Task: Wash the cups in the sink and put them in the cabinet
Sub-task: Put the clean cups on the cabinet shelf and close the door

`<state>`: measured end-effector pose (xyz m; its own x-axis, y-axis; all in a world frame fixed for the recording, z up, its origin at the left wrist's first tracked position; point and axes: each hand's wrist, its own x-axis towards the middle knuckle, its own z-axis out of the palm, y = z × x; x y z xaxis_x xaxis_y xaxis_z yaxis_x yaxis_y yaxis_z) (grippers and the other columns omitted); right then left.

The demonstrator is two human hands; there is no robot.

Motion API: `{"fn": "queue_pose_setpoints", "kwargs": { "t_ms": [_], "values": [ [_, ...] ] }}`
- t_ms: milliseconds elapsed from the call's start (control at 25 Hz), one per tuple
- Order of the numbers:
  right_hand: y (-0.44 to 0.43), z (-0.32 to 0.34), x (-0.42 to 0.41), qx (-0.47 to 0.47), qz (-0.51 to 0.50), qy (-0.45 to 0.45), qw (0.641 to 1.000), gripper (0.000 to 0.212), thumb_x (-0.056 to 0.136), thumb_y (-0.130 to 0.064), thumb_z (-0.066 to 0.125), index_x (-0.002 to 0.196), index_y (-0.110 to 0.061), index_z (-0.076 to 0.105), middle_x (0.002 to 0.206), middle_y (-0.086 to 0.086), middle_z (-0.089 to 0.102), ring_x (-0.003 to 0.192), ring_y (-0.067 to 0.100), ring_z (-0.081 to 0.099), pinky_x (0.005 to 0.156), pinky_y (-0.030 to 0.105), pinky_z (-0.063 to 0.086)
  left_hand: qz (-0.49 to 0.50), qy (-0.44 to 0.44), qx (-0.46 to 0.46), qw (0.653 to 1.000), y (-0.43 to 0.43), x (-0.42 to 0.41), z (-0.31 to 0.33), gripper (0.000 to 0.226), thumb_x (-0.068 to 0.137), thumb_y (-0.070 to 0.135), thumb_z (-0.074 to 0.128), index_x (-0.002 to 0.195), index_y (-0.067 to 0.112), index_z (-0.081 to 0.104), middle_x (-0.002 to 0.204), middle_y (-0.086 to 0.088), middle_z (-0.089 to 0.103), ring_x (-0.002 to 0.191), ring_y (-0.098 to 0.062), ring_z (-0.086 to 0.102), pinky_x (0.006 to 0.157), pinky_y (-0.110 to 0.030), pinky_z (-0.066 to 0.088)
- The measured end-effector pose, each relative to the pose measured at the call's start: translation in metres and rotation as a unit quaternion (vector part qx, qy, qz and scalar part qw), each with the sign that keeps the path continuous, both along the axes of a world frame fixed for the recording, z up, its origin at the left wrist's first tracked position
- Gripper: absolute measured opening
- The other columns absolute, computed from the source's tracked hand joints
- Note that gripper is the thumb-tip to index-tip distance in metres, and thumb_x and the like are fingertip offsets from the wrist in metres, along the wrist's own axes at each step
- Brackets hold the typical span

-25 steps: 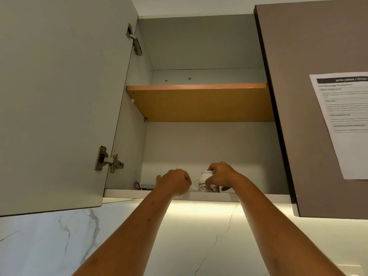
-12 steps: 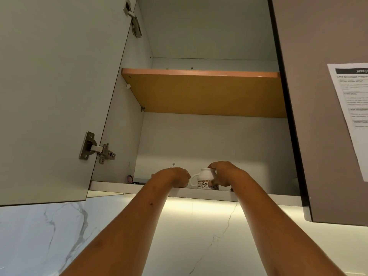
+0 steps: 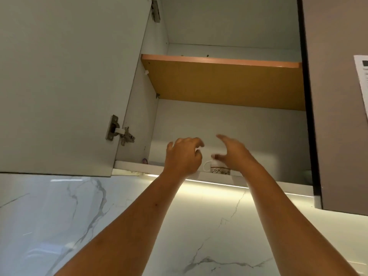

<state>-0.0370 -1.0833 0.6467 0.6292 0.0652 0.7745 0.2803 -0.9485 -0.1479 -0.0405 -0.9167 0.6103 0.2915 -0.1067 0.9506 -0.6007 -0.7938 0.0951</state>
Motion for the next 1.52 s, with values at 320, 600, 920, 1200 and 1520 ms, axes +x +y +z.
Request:
{"fn": "queue_pose_setpoints", "kwargs": {
  "t_ms": [320, 600, 920, 1200, 1520],
  "values": [
    [0.184, -0.186, -0.047, 0.136, 0.365, -0.231, 0.891, 0.012, 0.088, -0.008, 0.053, 0.091, -0.013, 0.063, 0.084, -0.01, 0.061, 0.07, 0.005, 0.053, 0.058, 0.008, 0.04, 0.049, -0.066, -0.043, 0.996, 0.151, -0.042, -0.182, 0.025, 0.083, 0.004, 0.053, 0.106, 0.01, 0.062, 0.107, -0.003, 0.063, 0.101, -0.016, 0.052, 0.085, -0.021, 0.04],
    [0.332, -0.425, 0.029, 0.078, 0.36, 0.251, 0.895, 0.013, 0.089, -0.014, 0.054, 0.095, -0.019, 0.064, 0.085, -0.005, 0.063, 0.077, 0.014, 0.058, 0.072, 0.029, 0.047, 0.152, 0.394, -0.261, 0.868, 0.316, -0.075, -0.402, 0.032, 0.086, -0.001, 0.051, 0.1, 0.028, 0.053, 0.101, 0.005, 0.058, 0.077, -0.006, 0.052, 0.065, -0.011, 0.04],
    [0.417, -0.551, 0.032, -0.132, 0.237, 0.497, 0.824, 0.081, 0.079, -0.049, 0.069, 0.145, -0.028, 0.026, 0.144, 0.006, 0.04, 0.131, 0.032, 0.038, 0.104, 0.043, 0.037, 0.175, 0.595, -0.306, 0.723, 0.372, -0.072, -0.498, 0.038, 0.087, 0.001, 0.049, 0.121, 0.017, 0.055, 0.124, -0.003, 0.053, 0.088, -0.015, 0.052, 0.059, -0.02, 0.043],
    [0.428, -0.565, 0.034, -0.112, 0.232, 0.484, 0.836, 0.056, 0.076, -0.037, 0.075, 0.119, -0.027, 0.041, 0.119, 0.007, 0.053, 0.108, 0.03, 0.054, 0.084, 0.038, 0.048, 0.146, 0.638, -0.309, 0.69, 0.379, -0.057, -0.513, 0.043, 0.088, 0.005, 0.057, 0.129, 0.016, 0.052, 0.134, -0.006, 0.047, 0.099, -0.015, 0.051, 0.062, -0.018, 0.042],
    [0.411, -0.493, 0.041, -0.093, 0.253, 0.42, 0.867, 0.06, 0.076, -0.047, 0.065, 0.124, -0.021, 0.041, 0.111, 0.005, 0.061, 0.097, 0.026, 0.059, 0.079, 0.037, 0.05, 0.109, 0.623, -0.243, 0.735, 0.35, -0.039, -0.478, 0.084, 0.07, 0.002, 0.078, 0.14, 0.015, 0.035, 0.133, -0.01, 0.05, 0.119, -0.028, 0.051, 0.097, -0.041, 0.047]
  ]
}}
